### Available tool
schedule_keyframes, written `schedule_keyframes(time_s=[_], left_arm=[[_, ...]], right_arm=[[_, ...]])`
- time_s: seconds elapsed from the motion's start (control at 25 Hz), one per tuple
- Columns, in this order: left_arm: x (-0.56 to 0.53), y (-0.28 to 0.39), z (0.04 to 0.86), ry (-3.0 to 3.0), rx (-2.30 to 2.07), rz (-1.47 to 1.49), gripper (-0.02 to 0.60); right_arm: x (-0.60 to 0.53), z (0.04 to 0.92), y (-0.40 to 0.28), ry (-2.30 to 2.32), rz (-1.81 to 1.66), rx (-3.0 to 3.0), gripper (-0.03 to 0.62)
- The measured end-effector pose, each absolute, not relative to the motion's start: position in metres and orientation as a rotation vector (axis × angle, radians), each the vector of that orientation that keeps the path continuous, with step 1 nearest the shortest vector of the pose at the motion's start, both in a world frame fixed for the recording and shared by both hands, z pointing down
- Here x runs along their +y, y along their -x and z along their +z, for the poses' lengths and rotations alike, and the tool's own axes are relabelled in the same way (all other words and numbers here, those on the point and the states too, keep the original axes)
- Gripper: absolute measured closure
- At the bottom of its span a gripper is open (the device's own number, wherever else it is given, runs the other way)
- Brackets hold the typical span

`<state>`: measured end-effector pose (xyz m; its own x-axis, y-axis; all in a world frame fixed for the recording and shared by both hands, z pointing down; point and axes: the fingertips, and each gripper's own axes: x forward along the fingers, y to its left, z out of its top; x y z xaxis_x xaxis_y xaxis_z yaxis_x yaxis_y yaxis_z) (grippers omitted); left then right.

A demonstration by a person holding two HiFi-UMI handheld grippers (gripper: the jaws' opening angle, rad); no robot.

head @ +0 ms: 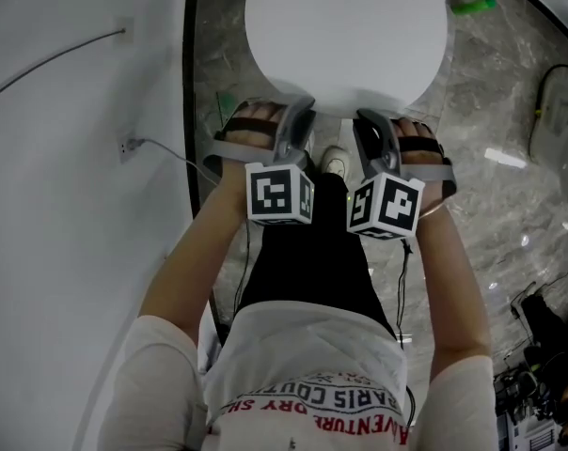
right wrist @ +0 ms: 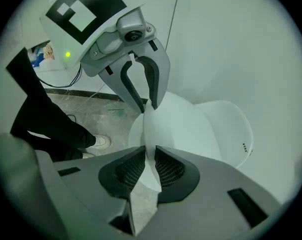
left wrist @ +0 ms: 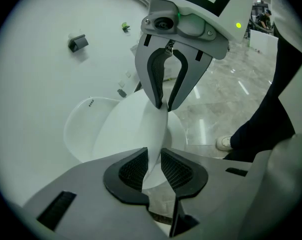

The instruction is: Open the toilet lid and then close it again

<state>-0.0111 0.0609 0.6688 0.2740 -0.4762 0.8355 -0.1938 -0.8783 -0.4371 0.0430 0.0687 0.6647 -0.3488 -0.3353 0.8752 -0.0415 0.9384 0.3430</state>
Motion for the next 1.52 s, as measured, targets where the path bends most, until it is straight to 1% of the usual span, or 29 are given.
schedule_keyframes(time_s=[0.36,0.6,1.0,1.24,1.52], left_arm=[[0.074,0.009,0.722,2.257,0.693,-1.685,0.491],[0.079,0.014,0.753,2.207,0.659,-1.675,0.489],[0.083,0.011,0.791,2.235,0.616,-1.746,0.491],[0.087,0.01,0.804,2.28,0.534,-1.795,0.489],[0.083,0.012,0.795,2.29,0.599,-1.73,0.489]], right_arm=[[0.082,0.716,-0.045,-0.226,-0.262,-1.914,0.556],[0.086,0.748,-0.039,-0.222,-0.226,-1.901,0.556],[0.088,0.786,-0.041,-0.192,-0.13,-1.881,0.557],[0.086,0.798,-0.041,-0.194,-0.065,-1.863,0.556],[0.085,0.792,-0.041,-0.228,0.017,-1.878,0.557]])
